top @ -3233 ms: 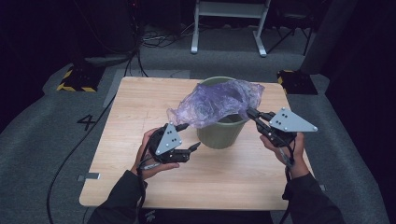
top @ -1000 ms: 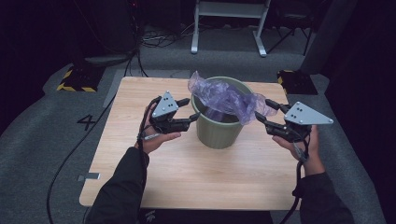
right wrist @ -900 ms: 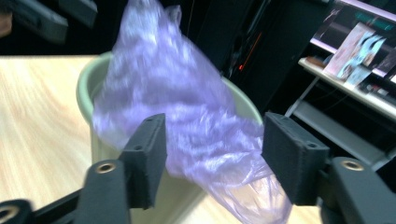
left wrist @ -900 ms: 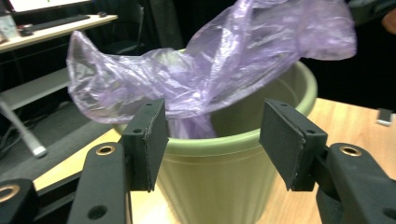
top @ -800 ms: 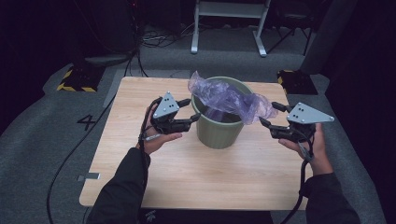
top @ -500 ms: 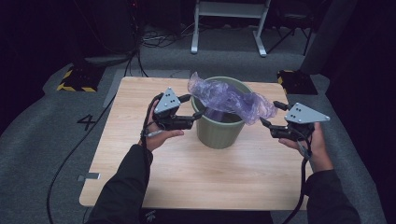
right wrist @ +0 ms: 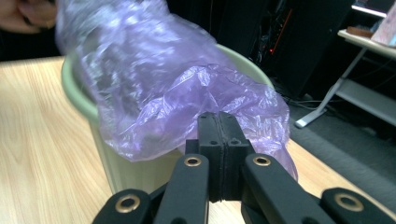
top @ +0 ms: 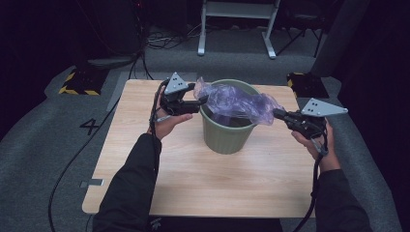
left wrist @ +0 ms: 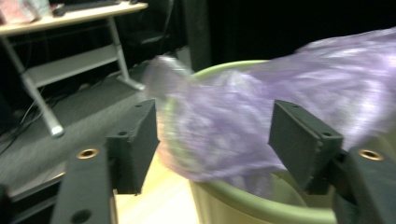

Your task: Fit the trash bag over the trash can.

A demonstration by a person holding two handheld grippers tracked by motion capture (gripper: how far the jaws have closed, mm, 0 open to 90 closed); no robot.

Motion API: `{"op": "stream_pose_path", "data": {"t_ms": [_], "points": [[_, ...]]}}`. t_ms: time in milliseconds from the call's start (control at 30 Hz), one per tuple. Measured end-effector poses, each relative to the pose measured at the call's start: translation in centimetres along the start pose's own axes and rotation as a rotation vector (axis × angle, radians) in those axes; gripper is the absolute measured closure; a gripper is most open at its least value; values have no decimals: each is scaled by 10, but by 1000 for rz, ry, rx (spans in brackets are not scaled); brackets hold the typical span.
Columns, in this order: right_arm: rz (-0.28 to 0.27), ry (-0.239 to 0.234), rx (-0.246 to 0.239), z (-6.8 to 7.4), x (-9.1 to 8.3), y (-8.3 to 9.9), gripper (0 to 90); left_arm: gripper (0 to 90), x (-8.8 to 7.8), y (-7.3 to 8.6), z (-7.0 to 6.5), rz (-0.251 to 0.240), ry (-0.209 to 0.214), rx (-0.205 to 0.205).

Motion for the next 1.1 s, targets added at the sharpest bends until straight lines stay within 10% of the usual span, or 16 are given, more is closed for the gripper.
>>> {"op": "stream_pose_path", "data": {"t_ms": [267, 533, 1100], "points": [[-55, 31, 183, -27, -4, 4, 900, 535, 20, 4, 20, 60, 20, -29], [-115, 124, 193, -41, -8, -1, 900, 881, 26, 13, 25, 104, 5, 12], [-57, 335, 329, -78, 1, 15, 900, 896, -13, 32, 24, 109, 100, 2]]}}
Point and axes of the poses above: each handheld gripper's, and its own axes: x roughly forward along the jaws, y roughly out of its underside, z roughly to its left, the point moved 9 cm from there along x, roughly forward along the jaws, and after that the axes turned 1 degree about x, right-handed, at the moved point
